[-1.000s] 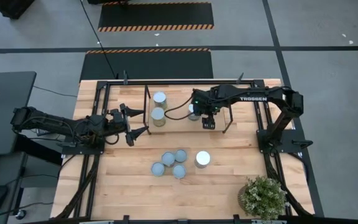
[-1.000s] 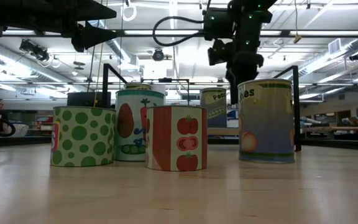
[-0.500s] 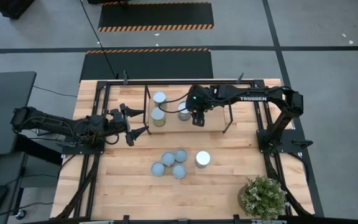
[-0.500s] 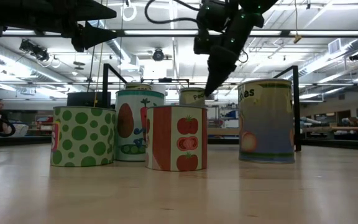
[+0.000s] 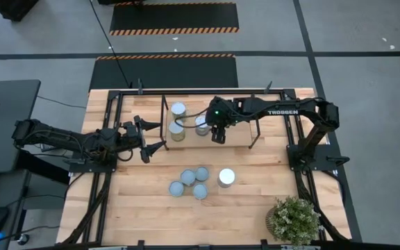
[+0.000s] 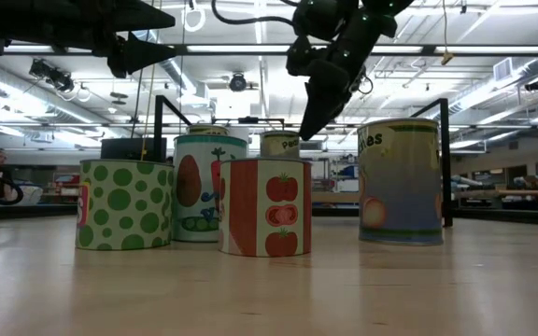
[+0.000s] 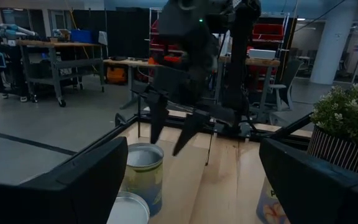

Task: Pick and place cans onto a shelf
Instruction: Put the canned peas on the shelf

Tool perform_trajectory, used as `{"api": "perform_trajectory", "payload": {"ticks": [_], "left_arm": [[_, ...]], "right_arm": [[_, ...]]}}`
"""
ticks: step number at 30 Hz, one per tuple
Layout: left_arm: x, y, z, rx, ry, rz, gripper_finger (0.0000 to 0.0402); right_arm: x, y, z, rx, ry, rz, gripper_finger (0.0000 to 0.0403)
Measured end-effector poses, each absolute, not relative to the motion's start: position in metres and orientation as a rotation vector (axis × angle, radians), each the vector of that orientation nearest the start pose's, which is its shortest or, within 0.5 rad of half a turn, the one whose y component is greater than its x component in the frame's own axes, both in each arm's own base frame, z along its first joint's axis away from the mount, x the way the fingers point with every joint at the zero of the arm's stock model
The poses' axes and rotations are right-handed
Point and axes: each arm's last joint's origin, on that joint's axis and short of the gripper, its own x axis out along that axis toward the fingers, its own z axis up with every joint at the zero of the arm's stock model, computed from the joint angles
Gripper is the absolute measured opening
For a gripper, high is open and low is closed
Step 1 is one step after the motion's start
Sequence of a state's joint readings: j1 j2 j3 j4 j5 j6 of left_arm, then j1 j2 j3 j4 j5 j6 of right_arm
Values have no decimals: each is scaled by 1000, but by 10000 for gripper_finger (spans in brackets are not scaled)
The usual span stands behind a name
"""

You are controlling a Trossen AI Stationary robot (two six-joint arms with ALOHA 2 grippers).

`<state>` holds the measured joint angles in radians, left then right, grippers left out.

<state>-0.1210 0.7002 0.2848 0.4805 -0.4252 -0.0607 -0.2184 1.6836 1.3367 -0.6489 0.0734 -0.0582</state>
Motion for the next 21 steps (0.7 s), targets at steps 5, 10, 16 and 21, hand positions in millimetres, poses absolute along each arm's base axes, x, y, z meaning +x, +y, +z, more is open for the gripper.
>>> {"api": "perform_trajectory", "payload": {"ticks": [5,10,16,21], "left_arm": [[161,-7,236,-78,-72,302,370],[161,-8,236,-78,-72,302,370],[161,-7,236,-81,-74,302,370],[161,-7,236,-82,-74,302,370]], "right_arm": [[347,-56,245,-26,1006,-222,210],[347,-46,226,-65,969,-237,210],[351,-50,224,-84,891,-241,210],[357,-63,230,-111,785,-263,210]]}}
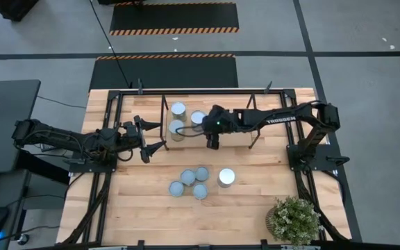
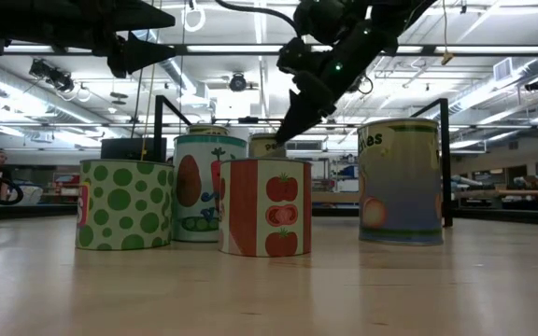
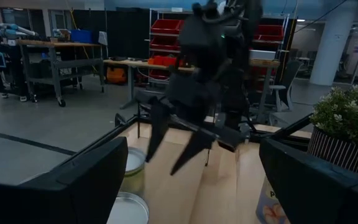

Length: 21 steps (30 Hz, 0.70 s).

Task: Pick and place cans onto a shelf
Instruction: Put the canned peas on the shelf

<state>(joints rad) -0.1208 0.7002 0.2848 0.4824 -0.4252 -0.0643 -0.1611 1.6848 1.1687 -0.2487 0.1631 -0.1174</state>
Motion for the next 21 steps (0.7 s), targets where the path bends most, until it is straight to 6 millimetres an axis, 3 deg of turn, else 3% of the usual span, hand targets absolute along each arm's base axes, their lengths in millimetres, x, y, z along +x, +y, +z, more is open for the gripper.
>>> {"api": "perform_trajectory", "payload": {"ticks": [8,21], "left_arm": [[161,-7,236,-83,-74,302,370],[161,-8,236,-85,-75,302,370]], "right_arm": [[357,-85,235,-81,713,-268,210],[346,-94,229,-109,861,-348,210]]}}
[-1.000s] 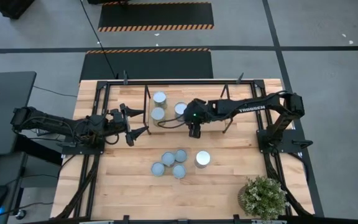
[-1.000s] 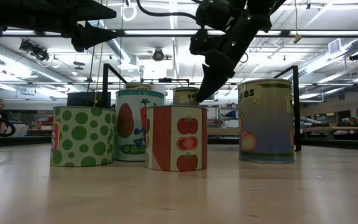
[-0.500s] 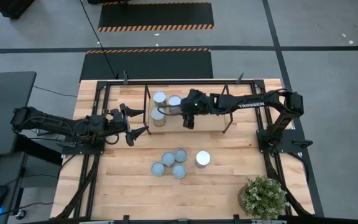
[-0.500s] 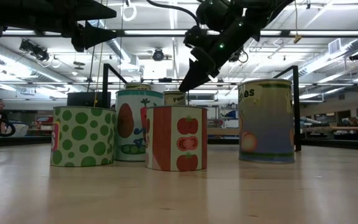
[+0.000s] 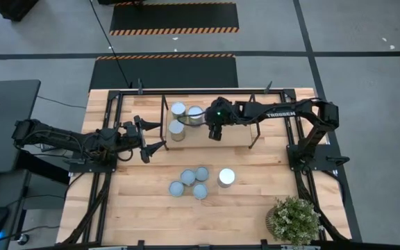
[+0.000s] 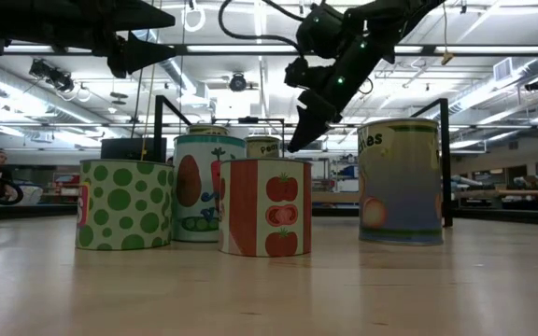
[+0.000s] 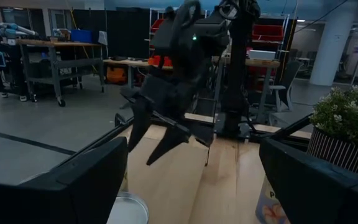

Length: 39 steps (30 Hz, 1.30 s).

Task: Pick and place cans onto a shelf
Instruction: Put the canned peas on the shelf, then put the canned peaches on the shelf

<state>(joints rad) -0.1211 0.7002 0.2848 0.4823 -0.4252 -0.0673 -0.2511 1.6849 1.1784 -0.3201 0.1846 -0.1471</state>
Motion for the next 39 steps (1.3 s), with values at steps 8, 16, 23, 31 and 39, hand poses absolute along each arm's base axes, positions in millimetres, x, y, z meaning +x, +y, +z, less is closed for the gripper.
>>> {"api": "perform_trajectory", "payload": {"ticks": [8,16,23,31,39], "left_arm": [[161,-8,237,-87,-82,302,370],[161,-8,236,-85,-74,302,370],[161,-7,236,-84,-72,306,370],[161,-7,235,-81,-66,309,370],[161,-7,234,-80,-59,310,370]], "right_arm": [[358,-100,203,-126,874,-323,210],[370,-101,188,-50,835,-347,210],[372,-103,188,48,797,-447,210],[367,-90,185,25,903,-361,210],[364,-43,220,-17,943,-105,210]]}}
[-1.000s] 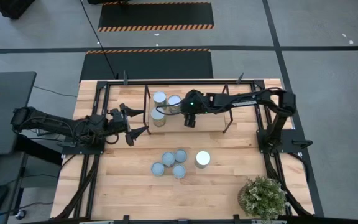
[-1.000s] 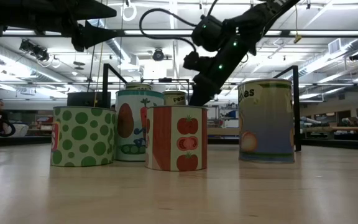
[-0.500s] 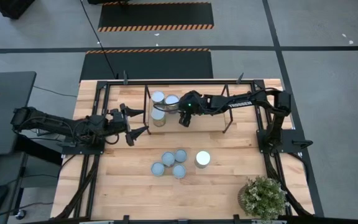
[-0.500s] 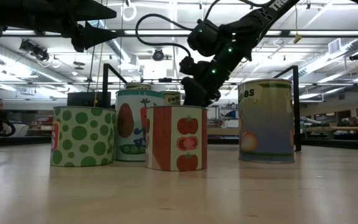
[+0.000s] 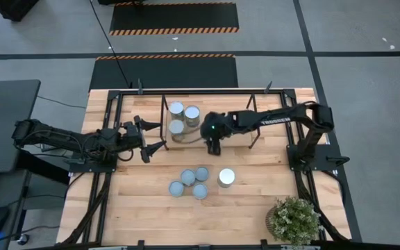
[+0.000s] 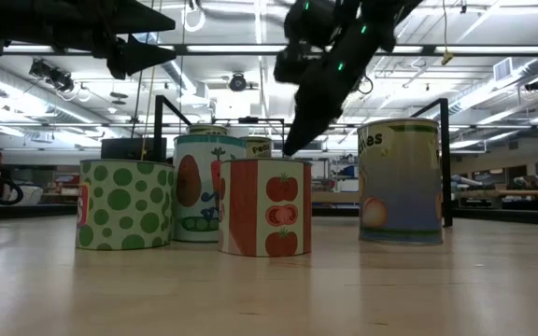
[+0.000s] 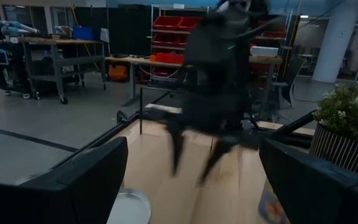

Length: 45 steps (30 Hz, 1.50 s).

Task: Pick and place cans onto a shelf
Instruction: Put the canned peaches on the shelf

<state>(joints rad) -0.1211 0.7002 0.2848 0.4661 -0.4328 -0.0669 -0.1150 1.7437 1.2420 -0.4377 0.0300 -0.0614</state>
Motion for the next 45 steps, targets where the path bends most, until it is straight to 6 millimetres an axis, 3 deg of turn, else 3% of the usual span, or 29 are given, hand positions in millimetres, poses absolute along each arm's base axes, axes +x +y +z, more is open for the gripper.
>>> {"api": "perform_trajectory", "payload": {"ticks": [8,13,23,34,39,45], "left_arm": [[161,-7,234,-80,-58,310,370],[161,-7,234,-85,-60,310,370],[161,-7,234,-89,-61,310,370],[161,-7,234,-89,-61,310,370],[161,-7,234,-89,-61,310,370],[161,-7,234,-89,-61,314,370]], "right_arm": [[355,29,234,-76,948,135,217],[345,58,229,-181,1018,202,262],[337,74,233,-210,1024,286,393],[323,101,231,-406,1062,458,379],[318,107,227,-559,1087,490,378],[318,106,227,-588,1086,483,378]]}}
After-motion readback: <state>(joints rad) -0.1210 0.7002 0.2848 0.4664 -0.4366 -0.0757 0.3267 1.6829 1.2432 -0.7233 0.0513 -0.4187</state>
